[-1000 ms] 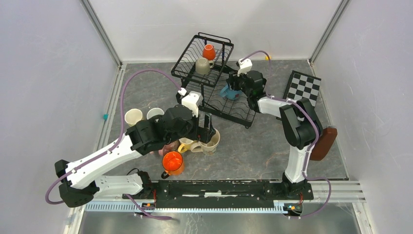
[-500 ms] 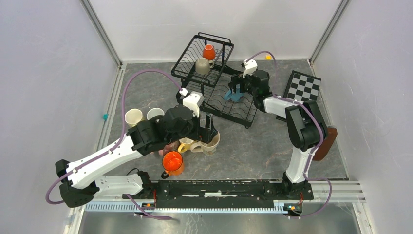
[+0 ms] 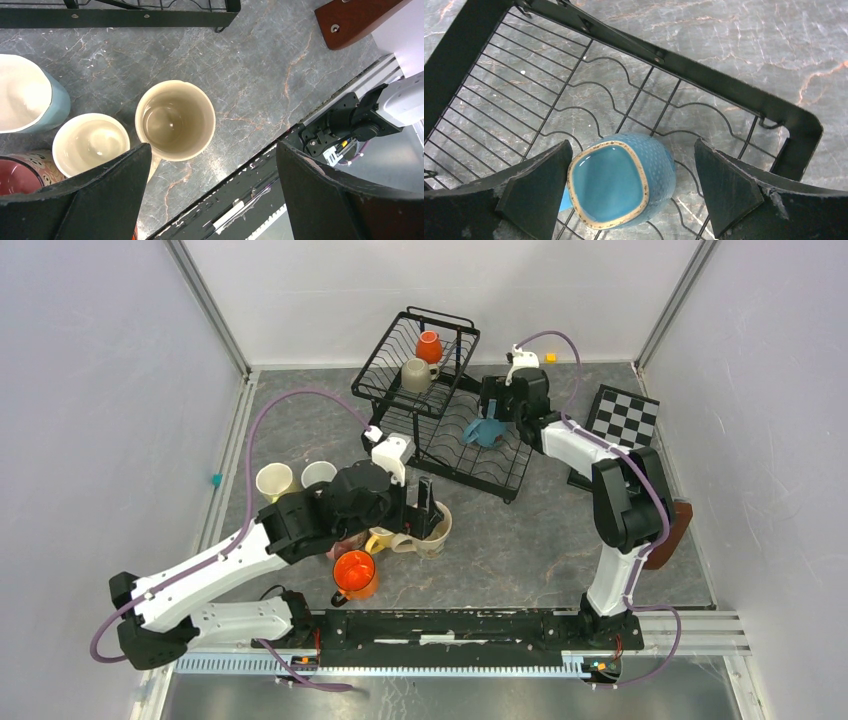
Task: Unload the cups from the dish rack
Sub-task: Move the cup to the dish rack.
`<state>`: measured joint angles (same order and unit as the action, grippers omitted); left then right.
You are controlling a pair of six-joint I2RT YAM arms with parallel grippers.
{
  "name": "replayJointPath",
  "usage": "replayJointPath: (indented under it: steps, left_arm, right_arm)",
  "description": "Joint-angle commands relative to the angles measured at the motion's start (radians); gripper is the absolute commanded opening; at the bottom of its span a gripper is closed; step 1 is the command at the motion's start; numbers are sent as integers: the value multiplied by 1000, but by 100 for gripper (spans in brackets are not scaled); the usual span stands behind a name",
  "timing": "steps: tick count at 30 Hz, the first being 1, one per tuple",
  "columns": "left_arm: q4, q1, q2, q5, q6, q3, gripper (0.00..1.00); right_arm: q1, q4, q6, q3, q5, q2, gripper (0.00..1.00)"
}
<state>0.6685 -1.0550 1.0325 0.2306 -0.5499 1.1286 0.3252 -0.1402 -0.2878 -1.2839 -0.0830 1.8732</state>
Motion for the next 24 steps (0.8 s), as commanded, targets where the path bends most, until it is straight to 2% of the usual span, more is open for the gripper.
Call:
replayJointPath:
  steps: [1, 10, 24]
  left_arm:
    - [-52, 5, -41, -6, -7, -10, 100]
    - [-57, 4, -70, -13, -1, -31, 100]
    - [-70, 5, -107, -28, 2, -58, 100]
  right_arm:
    - [24, 118, -71, -57, -116, -31, 98]
    - [68, 250, -136, -96, -238, -18, 98]
    - [130, 253, -193, 16, -305, -98, 98]
